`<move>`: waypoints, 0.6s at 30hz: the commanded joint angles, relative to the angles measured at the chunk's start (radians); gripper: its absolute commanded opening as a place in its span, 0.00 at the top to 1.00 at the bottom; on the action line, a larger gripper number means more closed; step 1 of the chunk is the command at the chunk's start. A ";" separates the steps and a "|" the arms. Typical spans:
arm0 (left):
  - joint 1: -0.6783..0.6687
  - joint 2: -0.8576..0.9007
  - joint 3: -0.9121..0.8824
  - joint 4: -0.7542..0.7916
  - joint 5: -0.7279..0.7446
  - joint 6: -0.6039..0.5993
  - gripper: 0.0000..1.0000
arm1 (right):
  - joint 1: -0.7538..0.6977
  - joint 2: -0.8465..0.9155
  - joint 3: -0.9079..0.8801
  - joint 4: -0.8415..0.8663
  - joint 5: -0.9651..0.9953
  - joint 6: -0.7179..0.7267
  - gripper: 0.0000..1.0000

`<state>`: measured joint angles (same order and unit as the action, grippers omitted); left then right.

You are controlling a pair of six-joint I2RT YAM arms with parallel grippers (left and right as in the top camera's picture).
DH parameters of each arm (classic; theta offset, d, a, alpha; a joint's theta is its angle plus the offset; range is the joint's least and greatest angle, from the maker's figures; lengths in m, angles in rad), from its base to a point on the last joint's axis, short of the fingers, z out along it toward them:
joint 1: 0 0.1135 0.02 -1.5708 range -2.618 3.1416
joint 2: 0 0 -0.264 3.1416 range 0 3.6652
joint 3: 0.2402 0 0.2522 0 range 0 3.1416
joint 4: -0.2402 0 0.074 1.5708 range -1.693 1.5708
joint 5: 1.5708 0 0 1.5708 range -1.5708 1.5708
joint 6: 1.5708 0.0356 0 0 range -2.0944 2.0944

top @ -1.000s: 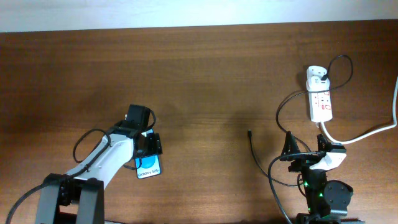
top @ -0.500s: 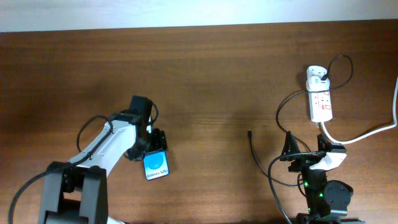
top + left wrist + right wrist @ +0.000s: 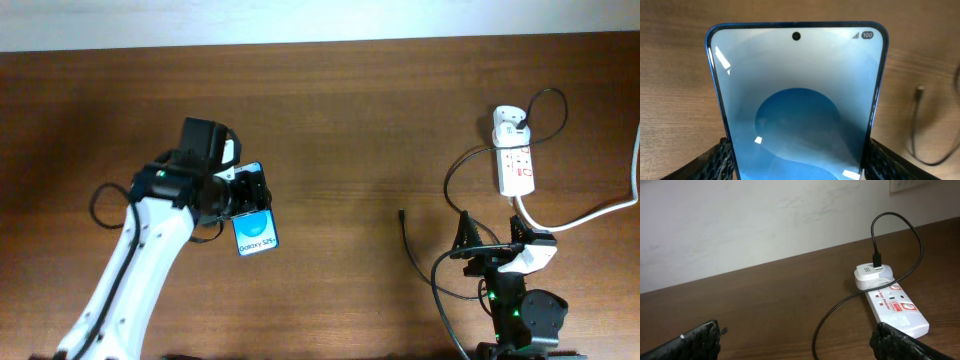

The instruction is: Plug charger to phone and switch on socket

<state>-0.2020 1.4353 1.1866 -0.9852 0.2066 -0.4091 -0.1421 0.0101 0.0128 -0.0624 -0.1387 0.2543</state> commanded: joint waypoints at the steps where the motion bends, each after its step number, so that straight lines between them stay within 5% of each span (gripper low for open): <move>1: -0.031 -0.111 0.027 -0.008 0.042 -0.022 0.55 | 0.006 -0.006 -0.007 -0.002 0.005 -0.002 0.02; 10: -0.099 -0.148 0.027 -0.031 0.061 -0.077 0.54 | 0.006 -0.006 -0.007 -0.001 0.000 -0.002 0.02; 12: -0.099 -0.148 0.027 -0.028 0.060 -0.114 0.54 | 0.006 -0.006 -0.007 0.013 -0.217 -0.001 0.01; 15: -0.099 -0.148 0.027 -0.018 0.060 -0.206 0.54 | 0.006 -0.006 -0.007 -0.011 -0.813 -0.001 0.02; 18: -0.099 -0.148 0.027 0.007 0.061 -0.259 0.54 | 0.006 -0.006 -0.007 -0.073 -1.074 0.103 0.02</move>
<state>-0.2981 1.3060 1.1877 -1.0008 0.2481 -0.6018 -0.1413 0.0101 0.0166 -0.0952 -0.9302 0.2646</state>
